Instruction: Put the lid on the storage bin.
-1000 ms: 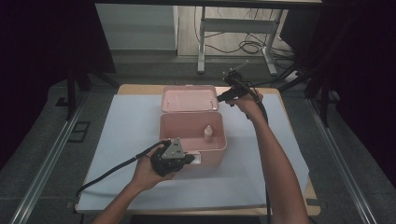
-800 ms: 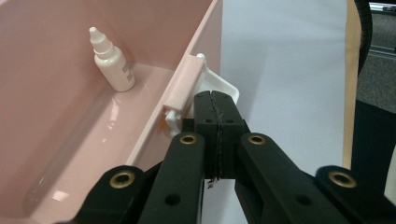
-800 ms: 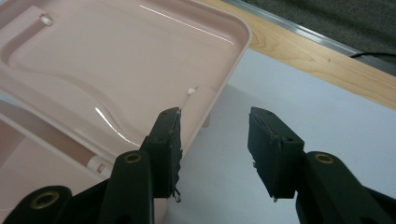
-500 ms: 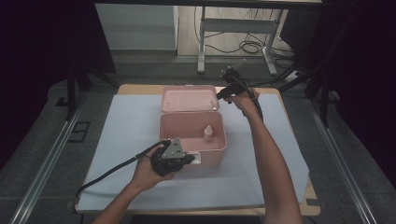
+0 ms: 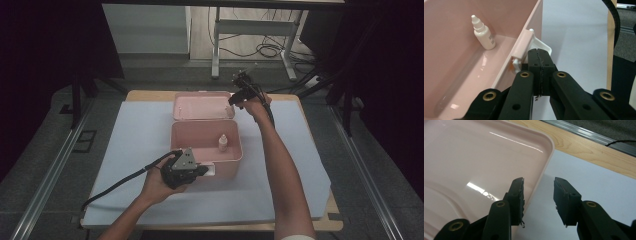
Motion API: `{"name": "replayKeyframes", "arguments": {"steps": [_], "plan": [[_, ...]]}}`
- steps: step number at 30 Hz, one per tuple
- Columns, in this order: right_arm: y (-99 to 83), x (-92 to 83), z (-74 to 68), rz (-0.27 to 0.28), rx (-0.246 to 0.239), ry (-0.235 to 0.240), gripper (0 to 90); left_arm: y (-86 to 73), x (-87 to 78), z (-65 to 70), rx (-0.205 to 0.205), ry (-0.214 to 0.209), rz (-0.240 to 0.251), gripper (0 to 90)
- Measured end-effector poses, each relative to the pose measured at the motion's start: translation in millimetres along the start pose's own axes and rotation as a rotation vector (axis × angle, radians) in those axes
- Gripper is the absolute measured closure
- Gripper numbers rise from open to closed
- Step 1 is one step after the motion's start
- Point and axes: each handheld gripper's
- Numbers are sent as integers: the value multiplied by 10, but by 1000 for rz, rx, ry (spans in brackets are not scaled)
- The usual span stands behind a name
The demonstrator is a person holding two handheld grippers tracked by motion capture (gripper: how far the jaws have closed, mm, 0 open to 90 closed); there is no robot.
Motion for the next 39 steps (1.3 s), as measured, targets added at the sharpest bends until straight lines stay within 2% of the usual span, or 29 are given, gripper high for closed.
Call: {"name": "replayKeyframes", "arguments": {"steps": [9, 19, 26, 32, 39], "plan": [[72, 88, -39, -2, 15, 0, 642, -5, 2, 3, -3, 1, 3, 900], [90, 236, 28, -21, 68, 6, 674, -6, 2, 12, 0, 8, 3, 900], [96, 307, 46, -44, 110, 30, 766, -4, 2, 10, 0, 9, 2, 900], [102, 310, 34, -59, 116, 25, 791, -3, 3, 14, 1, 12, 1, 900], [125, 230, -24, -32, 112, -11, 816, 11, 9, 28, 12, 21, -11, 900]]}}
Point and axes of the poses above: each handheld gripper's, and its own axes: x roughly forward along the jaws, y roughly out of its top, z roughly to its right, and after that the axes turned 7 degrees about -z, right-handed
